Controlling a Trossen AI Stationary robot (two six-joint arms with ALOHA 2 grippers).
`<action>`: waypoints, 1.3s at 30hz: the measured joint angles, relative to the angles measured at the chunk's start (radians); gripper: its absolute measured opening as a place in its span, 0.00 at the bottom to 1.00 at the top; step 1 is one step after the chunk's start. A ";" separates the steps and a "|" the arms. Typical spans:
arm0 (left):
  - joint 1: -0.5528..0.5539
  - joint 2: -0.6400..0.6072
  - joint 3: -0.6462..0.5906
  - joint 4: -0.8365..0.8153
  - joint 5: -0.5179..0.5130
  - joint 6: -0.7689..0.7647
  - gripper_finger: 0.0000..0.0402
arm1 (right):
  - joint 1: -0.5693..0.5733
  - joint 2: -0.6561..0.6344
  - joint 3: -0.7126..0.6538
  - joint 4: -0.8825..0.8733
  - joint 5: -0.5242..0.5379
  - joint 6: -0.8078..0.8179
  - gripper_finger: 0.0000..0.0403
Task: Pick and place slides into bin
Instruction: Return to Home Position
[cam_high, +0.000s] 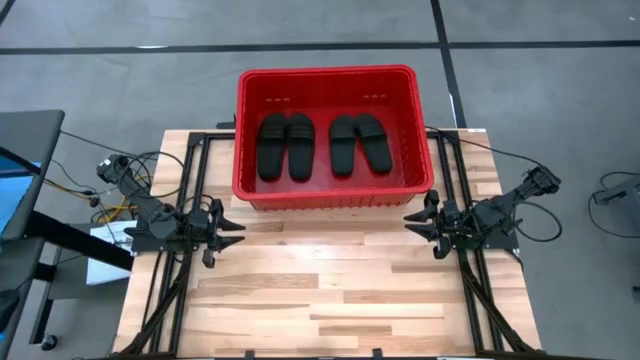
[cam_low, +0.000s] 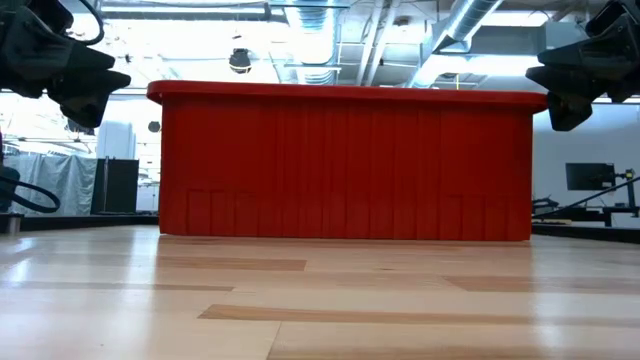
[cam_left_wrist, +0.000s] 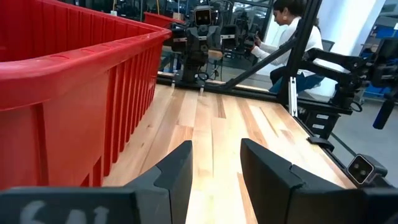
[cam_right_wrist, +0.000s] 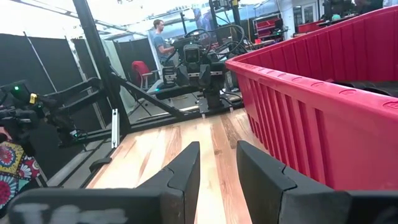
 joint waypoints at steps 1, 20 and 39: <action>0.000 0.000 0.000 0.000 0.000 0.002 0.31 | 0.000 0.000 0.000 0.000 0.000 0.000 0.24; 0.000 0.000 0.000 -0.004 0.000 0.015 0.31 | 0.000 0.000 0.000 0.000 0.000 0.000 0.24; 0.000 0.000 0.000 -0.006 0.000 0.015 0.31 | 0.000 0.000 0.000 0.000 0.000 0.000 0.24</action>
